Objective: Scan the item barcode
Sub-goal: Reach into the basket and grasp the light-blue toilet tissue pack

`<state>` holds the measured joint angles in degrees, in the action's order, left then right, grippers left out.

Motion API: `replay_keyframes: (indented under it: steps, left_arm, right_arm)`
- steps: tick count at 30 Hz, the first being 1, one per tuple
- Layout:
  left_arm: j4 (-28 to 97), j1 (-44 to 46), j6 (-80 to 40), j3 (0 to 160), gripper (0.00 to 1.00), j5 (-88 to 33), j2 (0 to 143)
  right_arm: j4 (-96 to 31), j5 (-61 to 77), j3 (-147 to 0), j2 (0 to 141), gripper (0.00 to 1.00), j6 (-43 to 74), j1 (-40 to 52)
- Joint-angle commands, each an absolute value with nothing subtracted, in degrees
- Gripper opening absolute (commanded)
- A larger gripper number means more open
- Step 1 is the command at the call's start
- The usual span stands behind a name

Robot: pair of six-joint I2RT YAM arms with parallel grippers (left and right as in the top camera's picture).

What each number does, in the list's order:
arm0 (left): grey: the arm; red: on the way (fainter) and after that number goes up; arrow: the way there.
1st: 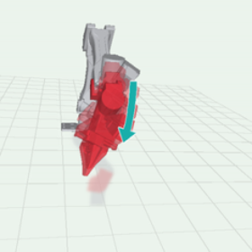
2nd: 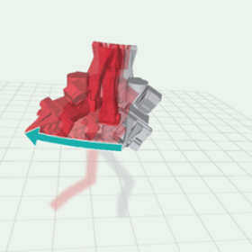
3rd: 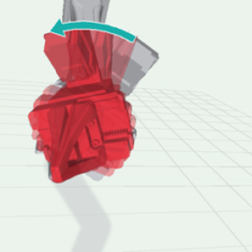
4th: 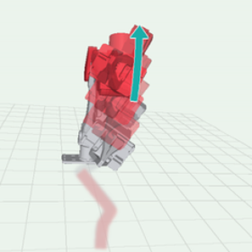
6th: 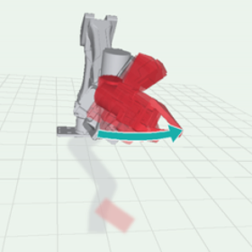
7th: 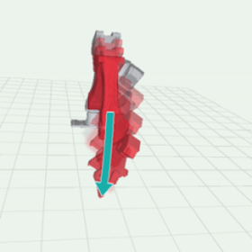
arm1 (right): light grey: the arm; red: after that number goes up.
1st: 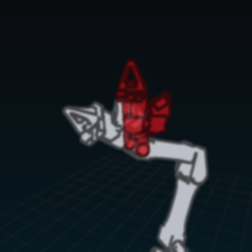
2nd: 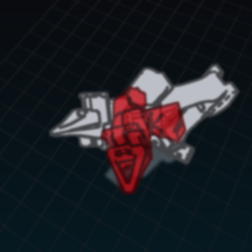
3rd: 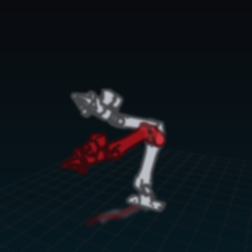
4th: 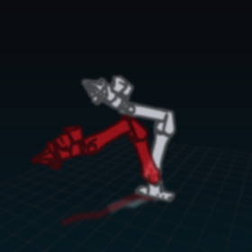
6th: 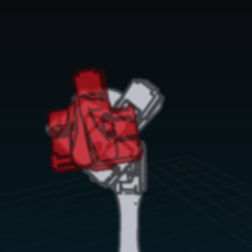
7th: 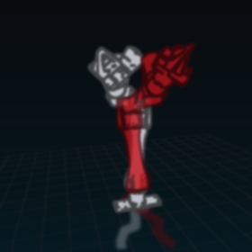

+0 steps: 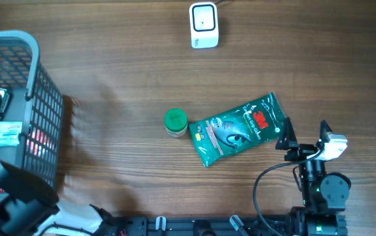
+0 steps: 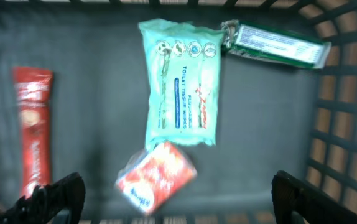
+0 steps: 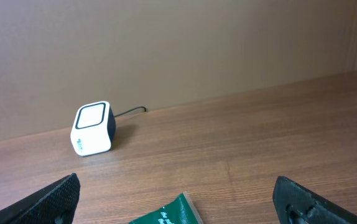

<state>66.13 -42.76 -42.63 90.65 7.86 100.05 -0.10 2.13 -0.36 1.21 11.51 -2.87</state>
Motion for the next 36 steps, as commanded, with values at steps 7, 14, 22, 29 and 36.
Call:
replay_keyframes:
  steps: [7,14,22,29,36]
  left_arm:
    - [58.0,-43.0,-42.4,86.0,0.91,7.5,112.4]
    - [53.5,-43.0,-42.2,83.5,0.95,7.6,118.5]
    - [54.4,-43.0,-39.2,83.4,0.22,8.8,118.2]
    - [61.3,-43.0,-39.2,88.7,0.17,8.8,112.3]
    - [71.7,-43.0,-39.3,100.8,0.17,8.7,98.8]
  right_arm:
    - [0.1,2.6,-0.3,0.8,1.0,12.0,-2.7]
    - [0.0,2.6,-0.3,0.8,1.0,12.0,-2.7]
    - [0.1,2.6,-0.3,0.8,1.0,12.0,-2.7]
    - [0.0,2.6,-0.3,0.8,1.0,12.0,-2.7]
    - [0.1,2.6,-0.3,0.8,1.0,12.0,-2.7]
